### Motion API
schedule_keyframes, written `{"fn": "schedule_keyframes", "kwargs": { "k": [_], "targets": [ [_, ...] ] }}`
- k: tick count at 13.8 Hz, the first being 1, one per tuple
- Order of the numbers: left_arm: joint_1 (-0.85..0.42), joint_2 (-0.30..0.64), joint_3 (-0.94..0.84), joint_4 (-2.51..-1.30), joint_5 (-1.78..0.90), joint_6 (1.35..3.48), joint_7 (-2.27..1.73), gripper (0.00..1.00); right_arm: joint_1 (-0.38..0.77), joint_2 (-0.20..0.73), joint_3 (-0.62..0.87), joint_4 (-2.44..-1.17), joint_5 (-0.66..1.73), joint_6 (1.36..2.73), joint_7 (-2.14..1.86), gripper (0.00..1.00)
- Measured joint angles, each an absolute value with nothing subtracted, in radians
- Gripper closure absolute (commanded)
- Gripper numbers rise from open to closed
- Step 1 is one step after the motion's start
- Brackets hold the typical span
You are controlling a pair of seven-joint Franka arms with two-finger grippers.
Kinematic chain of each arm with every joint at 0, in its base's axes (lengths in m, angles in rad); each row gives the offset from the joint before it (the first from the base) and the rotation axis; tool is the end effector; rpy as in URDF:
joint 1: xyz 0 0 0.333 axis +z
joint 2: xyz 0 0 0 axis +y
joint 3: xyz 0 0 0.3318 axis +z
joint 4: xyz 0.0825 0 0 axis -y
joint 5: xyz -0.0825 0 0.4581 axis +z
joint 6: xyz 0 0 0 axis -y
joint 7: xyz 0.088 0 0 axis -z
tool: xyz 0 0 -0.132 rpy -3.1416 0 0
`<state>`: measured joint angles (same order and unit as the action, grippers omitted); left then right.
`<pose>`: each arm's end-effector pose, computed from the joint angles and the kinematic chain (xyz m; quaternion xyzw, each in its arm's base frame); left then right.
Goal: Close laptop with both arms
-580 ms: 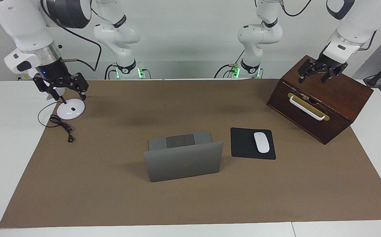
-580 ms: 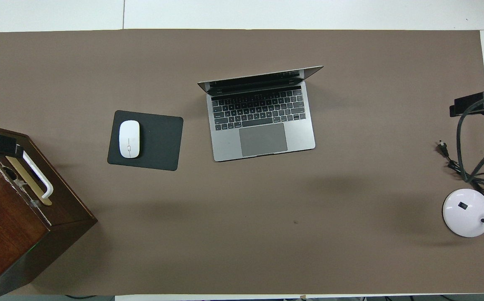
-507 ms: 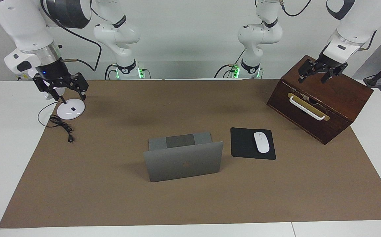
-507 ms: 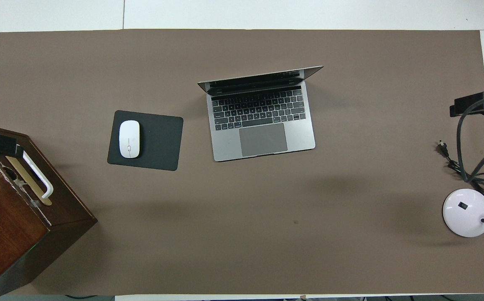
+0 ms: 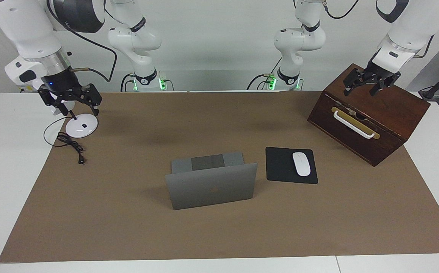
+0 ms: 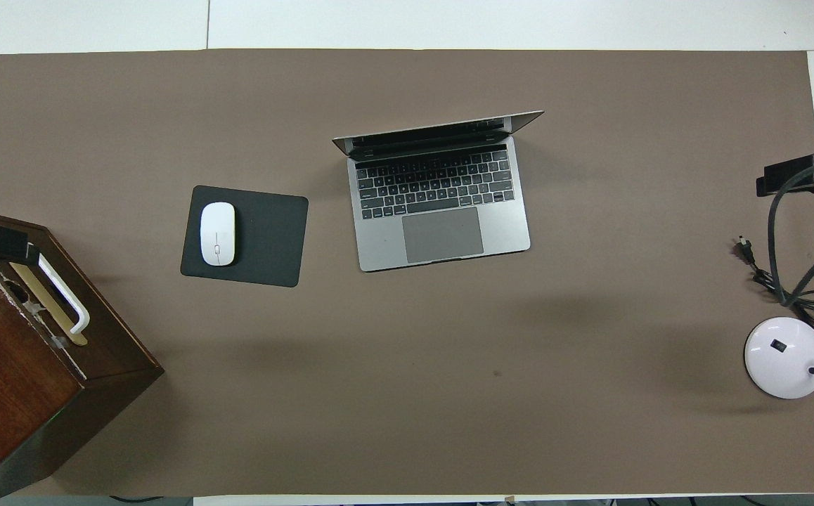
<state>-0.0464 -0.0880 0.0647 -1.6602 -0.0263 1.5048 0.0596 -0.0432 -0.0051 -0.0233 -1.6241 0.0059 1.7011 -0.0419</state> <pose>0.5901 0.0086 0.6150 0.9991 -0.0213 -0.0331 0.0173 0.6395 -0.0419 0.6012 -0.9991 0.0126 -0.0411 0.0008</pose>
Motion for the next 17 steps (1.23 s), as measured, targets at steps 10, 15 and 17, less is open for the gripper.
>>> {"fn": "schedule_keyframes", "kwargs": {
  "k": [10, 15, 17],
  "targets": [
    [-0.045, -0.088, 0.063, -1.661, -0.026, 1.503, 0.059, 0.0, -0.041, 0.11, -0.01, -1.499, 0.008, 1.786, 0.019, 0.0],
    [-0.044, -0.088, 0.066, -1.665, -0.026, 1.528, 0.058, 0.0, -0.029, 0.241, 0.045, -1.381, 0.007, 1.857, 0.098, 0.01],
    [-0.045, -0.088, 0.062, -1.666, -0.026, 1.541, 0.058, 0.0, -0.016, 0.273, 0.055, -1.375, 0.007, 1.942, 0.134, 0.08]
  ]
}}
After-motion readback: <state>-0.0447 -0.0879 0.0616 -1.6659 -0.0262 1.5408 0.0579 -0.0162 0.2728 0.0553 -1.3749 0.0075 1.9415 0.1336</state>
